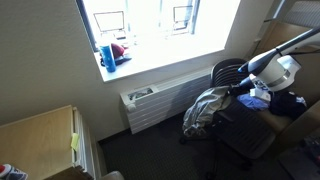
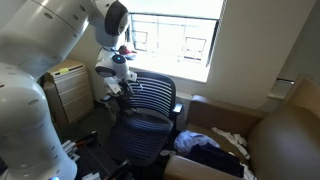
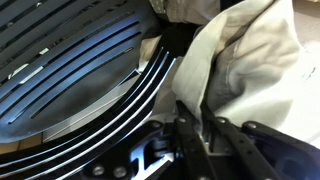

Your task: Pick up the brown clothing from the armrest and put it on the seat of the black chair

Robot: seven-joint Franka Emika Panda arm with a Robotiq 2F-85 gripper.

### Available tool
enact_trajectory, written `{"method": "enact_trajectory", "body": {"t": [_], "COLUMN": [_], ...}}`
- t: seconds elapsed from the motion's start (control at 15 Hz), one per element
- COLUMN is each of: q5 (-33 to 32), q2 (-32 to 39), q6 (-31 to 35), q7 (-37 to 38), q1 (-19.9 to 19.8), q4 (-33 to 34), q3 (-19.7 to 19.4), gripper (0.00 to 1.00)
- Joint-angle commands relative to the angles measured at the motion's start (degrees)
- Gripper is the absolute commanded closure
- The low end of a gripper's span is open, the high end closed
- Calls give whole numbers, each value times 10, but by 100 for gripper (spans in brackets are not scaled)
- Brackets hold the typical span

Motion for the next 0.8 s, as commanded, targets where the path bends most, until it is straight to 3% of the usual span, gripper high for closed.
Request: {"method": "enact_trajectory", "body": {"t": [0.0,0.13,0.33,0.73], "q5": [-25,4,1,-14], "q2": [31,3,-102,-267], "q6": [34,-2,20,21], "q7": [5,10,-4,-34], "q1": [-25,-16,2,6], "q4": [6,-12,-39,-50], "q3": [28,8,-18,-3], "gripper": [100,100,99,99]}}
